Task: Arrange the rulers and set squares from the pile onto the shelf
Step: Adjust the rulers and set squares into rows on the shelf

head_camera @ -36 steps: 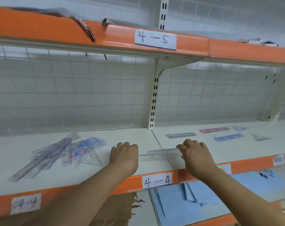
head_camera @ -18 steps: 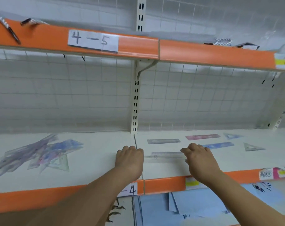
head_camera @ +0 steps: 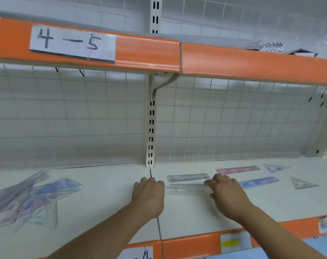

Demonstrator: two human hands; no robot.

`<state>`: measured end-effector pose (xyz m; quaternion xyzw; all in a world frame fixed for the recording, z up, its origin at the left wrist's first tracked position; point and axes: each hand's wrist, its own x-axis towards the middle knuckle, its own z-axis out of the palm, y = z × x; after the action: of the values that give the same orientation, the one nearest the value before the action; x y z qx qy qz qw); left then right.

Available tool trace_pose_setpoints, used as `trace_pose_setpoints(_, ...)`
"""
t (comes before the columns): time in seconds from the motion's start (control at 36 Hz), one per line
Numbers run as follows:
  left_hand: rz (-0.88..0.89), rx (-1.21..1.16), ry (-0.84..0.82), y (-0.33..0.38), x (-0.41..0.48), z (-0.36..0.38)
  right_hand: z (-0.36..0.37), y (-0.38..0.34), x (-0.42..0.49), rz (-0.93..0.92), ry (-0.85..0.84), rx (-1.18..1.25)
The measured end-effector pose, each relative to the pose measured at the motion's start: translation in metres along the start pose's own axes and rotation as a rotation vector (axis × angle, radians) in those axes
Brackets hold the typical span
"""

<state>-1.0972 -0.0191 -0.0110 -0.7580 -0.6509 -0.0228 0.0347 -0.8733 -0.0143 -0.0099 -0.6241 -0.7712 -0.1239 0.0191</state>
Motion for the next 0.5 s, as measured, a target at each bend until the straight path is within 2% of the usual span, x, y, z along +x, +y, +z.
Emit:
trace_pose_setpoints(0.31,-0.147,-0.012,0.011,0.022,0.024,0.003,0.021,0.018,0.056,-0.199,-0.012,0.052)
trace_pose_setpoints(0.5,-0.259,0.009,0.005,0.037,0.032,0.004,0.031,0.042,0.086,-0.253,-0.034,0.111)
